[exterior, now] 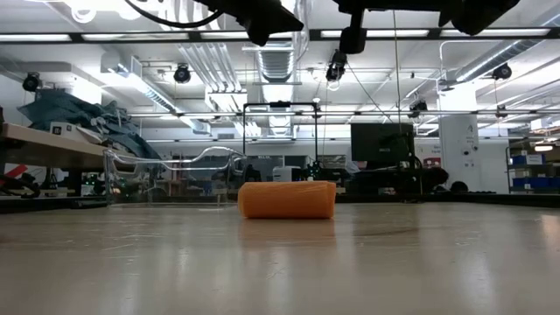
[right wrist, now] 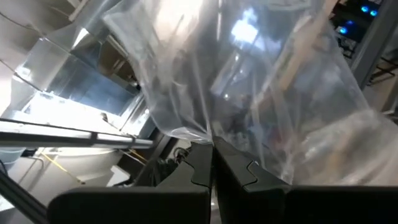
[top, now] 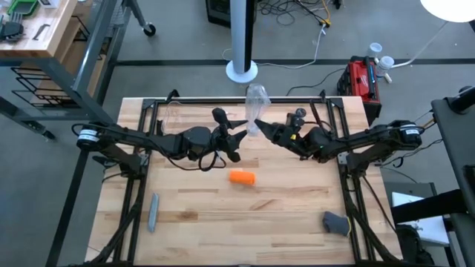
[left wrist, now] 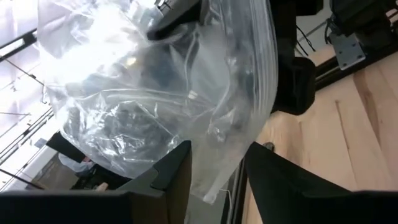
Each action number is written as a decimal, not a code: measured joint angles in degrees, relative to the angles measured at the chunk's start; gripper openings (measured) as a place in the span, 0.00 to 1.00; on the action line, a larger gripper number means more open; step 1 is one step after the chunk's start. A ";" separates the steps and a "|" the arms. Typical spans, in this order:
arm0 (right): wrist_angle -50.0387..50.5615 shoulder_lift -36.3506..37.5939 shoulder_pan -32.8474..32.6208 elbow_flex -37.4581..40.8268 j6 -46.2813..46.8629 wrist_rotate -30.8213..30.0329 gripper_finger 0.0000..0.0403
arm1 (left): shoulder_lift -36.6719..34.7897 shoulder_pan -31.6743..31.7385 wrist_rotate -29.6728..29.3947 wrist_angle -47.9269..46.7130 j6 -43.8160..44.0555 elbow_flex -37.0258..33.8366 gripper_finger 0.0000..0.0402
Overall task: Roll bandage
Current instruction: Open the transparent zip bag
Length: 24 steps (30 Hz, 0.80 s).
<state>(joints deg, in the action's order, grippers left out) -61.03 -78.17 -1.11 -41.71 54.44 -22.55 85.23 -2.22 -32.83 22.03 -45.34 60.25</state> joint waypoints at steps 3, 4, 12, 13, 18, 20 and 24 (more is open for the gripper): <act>1.00 0.00 -0.03 0.00 0.38 -0.04 0.00 | 0.00 0.00 0.34 -0.04 1.09 0.00 0.31; 1.06 0.00 -0.04 0.00 0.42 -0.04 0.00 | 0.00 0.00 0.34 -0.01 1.62 -0.01 0.29; 2.05 0.00 -0.02 0.09 -0.47 -0.04 0.00 | 0.00 -0.63 0.40 -0.69 2.90 -0.01 0.02; 2.60 0.00 -0.02 0.09 -0.71 -0.02 0.00 | 0.00 -0.64 0.40 -0.79 2.88 -0.02 0.02; 7.34 0.29 0.09 0.09 -6.93 0.04 0.00 | -0.07 -0.74 0.58 -2.27 3.42 -0.02 0.00; 10.51 1.11 0.28 0.09 -8.44 0.02 0.00 | -0.19 -0.74 1.45 -2.67 4.69 -0.04 0.00; 15.50 2.79 1.15 0.11 -10.69 0.00 0.02 | -0.42 -0.73 2.30 -3.69 5.95 -0.04 0.00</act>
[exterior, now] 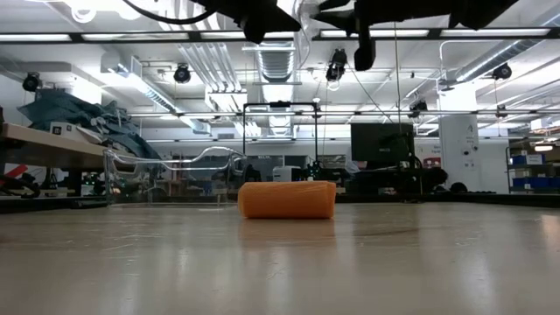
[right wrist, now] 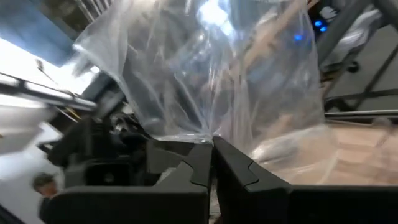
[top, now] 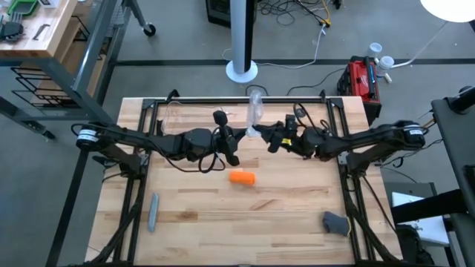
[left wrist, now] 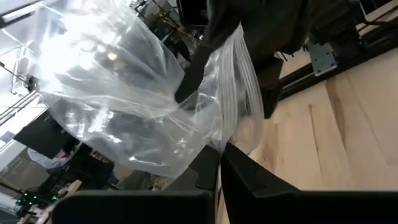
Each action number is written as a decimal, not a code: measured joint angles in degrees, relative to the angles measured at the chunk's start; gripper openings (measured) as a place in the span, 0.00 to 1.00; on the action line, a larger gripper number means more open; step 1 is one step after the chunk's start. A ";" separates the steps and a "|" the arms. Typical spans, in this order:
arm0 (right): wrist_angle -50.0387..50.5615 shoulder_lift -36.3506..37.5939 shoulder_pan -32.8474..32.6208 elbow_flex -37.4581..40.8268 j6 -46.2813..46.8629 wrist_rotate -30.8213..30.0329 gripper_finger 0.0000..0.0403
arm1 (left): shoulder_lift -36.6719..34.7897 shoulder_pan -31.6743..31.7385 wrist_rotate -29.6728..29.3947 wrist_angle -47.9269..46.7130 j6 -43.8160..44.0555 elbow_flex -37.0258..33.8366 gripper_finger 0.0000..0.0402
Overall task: Roll bandage
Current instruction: Open the transparent zip bag
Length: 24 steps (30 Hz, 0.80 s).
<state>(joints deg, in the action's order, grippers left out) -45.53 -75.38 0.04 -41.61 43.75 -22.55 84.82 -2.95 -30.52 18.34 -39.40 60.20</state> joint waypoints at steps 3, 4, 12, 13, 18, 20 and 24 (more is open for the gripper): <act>2.39 1.56 0.40 0.00 -2.74 -0.06 0.07 | -0.13 0.05 0.00 -1.03 0.04 0.00 0.00; 2.97 2.13 0.49 0.00 -3.71 -0.10 0.09 | -0.15 0.05 0.00 -1.61 0.01 0.00 0.00; 9.89 5.60 0.52 -0.25 -9.11 -3.21 0.29 | -0.20 0.11 3.79 -6.89 -1.46 0.00 0.00; 10.71 5.91 0.57 -0.26 -10.29 -3.35 0.31 | -0.20 0.12 3.88 -6.84 -0.99 0.00 0.00; 12.38 6.61 -0.21 -0.24 -21.36 -3.42 0.39 | -0.39 1.57 3.78 -6.51 4.46 0.22 0.00; 12.34 6.61 -1.15 -0.24 -25.59 -4.97 0.41 | -0.58 2.40 3.63 -6.64 7.47 0.66 0.00; 12.64 7.60 -1.93 -0.15 -32.64 -11.60 0.40 | -0.87 4.26 6.36 -10.50 10.98 1.01 0.00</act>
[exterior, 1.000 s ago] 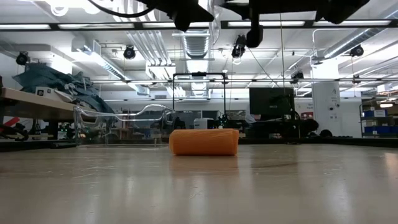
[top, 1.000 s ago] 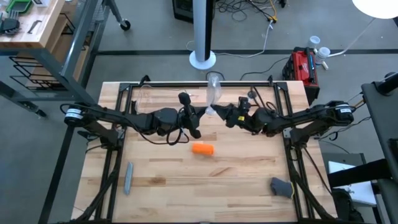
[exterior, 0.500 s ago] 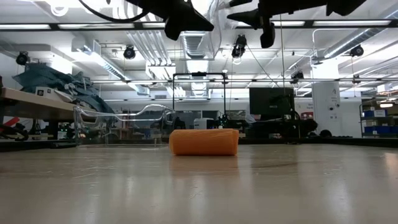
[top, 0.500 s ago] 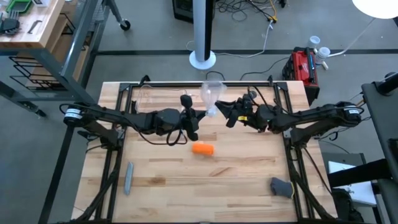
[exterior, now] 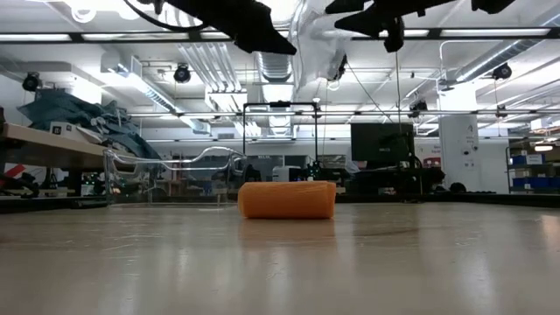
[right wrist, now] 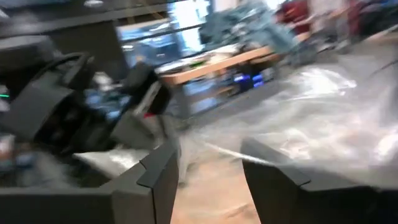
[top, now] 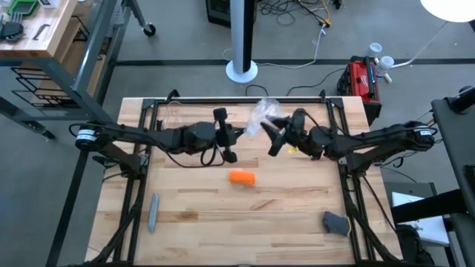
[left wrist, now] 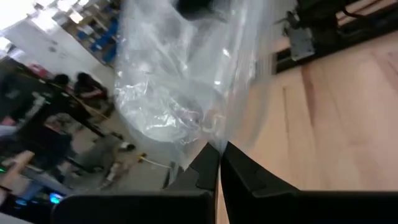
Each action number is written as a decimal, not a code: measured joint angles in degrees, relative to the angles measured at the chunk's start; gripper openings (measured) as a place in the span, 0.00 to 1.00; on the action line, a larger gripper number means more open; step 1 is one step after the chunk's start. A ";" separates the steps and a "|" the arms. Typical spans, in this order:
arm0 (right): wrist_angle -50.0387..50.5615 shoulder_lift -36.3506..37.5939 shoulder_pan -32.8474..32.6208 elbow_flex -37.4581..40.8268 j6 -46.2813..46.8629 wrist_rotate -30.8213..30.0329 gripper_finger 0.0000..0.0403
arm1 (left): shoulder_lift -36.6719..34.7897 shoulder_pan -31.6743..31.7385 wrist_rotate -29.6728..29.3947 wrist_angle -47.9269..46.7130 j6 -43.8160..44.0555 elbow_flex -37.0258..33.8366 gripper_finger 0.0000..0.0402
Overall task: Roll bandage
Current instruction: Open the transparent zip bag
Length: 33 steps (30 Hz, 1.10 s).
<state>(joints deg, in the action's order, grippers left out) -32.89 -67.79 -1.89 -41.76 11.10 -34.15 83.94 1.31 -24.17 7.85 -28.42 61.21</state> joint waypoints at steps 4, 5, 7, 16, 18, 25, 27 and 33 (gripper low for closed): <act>1.22 2.07 0.18 -0.02 -2.82 -1.93 0.38 | 0.00 1.50 5.49 -1.95 1.21 0.00 0.00; 2.11 2.34 0.41 -0.07 -2.80 -1.93 0.38 | -0.02 1.76 6.97 -1.92 1.68 0.00 0.00; 4.29 3.20 0.82 -0.22 -2.75 -2.04 0.37 | -0.02 2.38 9.62 -1.85 2.88 0.00 0.00; 6.86 8.41 0.81 -0.22 -4.38 -2.31 0.46 | -0.04 4.79 11.94 -4.71 6.06 0.00 0.00; 8.23 10.35 0.81 -0.24 -4.49 -2.39 0.49 | -0.04 5.00 12.41 -4.68 6.51 0.00 0.00; 17.49 15.21 0.78 -0.28 -2.14 -0.02 0.57 | -0.09 5.25 12.79 -2.06 8.05 -0.02 0.00; 20.10 14.49 0.66 -0.22 -3.53 6.08 0.59 | -0.15 5.23 12.81 -0.28 8.40 -0.02 0.00; 18.85 6.54 -0.71 -0.01 -5.99 11.87 0.58 | -0.17 5.23 12.79 2.48 9.50 -0.02 0.00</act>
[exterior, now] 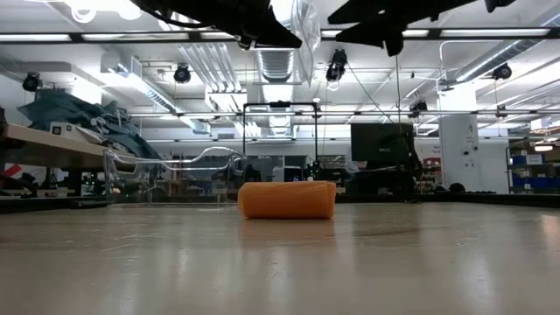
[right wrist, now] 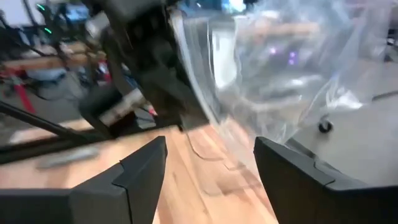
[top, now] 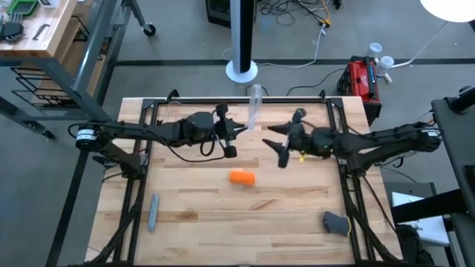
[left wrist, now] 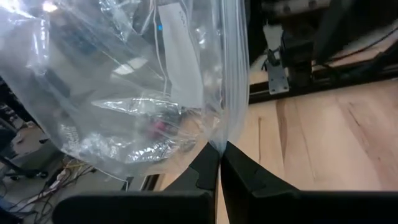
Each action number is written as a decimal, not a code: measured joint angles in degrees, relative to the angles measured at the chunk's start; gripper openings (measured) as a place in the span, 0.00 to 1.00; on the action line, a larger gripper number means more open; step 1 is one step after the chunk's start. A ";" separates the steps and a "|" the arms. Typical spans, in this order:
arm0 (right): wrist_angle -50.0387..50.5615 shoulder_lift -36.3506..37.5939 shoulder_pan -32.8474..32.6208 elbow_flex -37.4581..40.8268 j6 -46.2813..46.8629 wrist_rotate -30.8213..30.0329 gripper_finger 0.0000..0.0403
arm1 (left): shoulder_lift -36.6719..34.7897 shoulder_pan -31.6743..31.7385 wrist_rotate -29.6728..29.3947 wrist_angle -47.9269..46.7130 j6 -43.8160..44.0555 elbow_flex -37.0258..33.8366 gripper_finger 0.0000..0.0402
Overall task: Roll bandage
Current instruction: Open the transparent zip bag
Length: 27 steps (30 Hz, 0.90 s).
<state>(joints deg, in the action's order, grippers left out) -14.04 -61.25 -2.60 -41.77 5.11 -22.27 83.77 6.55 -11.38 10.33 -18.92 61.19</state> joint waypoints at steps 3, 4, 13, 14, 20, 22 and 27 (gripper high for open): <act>-3.33 -4.02 -0.46 -0.22 -0.85 -1.73 0.57 | -0.02 0.00 0.00 0.18 0.57 0.00 0.00; -3.38 -5.02 -0.54 -0.65 -1.48 -2.22 0.56 | 0.00 0.00 0.00 0.18 0.63 0.00 0.00; 2.77 -12.30 -0.89 -10.13 -6.60 -10.44 0.55 | 0.00 0.00 0.27 -0.19 1.29 0.00 0.00; 4.59 -13.09 -0.89 -11.55 -7.07 -11.06 0.56 | 0.00 0.00 0.90 -0.25 1.49 0.00 0.00; 11.75 -18.46 -0.89 -19.08 -9.14 -11.71 0.56 | 0.00 0.00 3.70 0.16 2.99 0.00 0.00; 14.83 -20.02 -0.91 -21.48 -9.21 -12.25 0.54 | 0.00 0.00 4.78 0.04 3.00 0.00 0.00; 20.32 -22.34 -1.29 -26.15 -9.21 -12.26 0.50 | -0.02 0.02 5.16 -0.83 3.18 0.00 0.00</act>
<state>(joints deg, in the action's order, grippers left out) 6.27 -83.59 -3.89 -67.91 -4.10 -34.53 83.74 6.57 -6.21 9.49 -15.74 61.19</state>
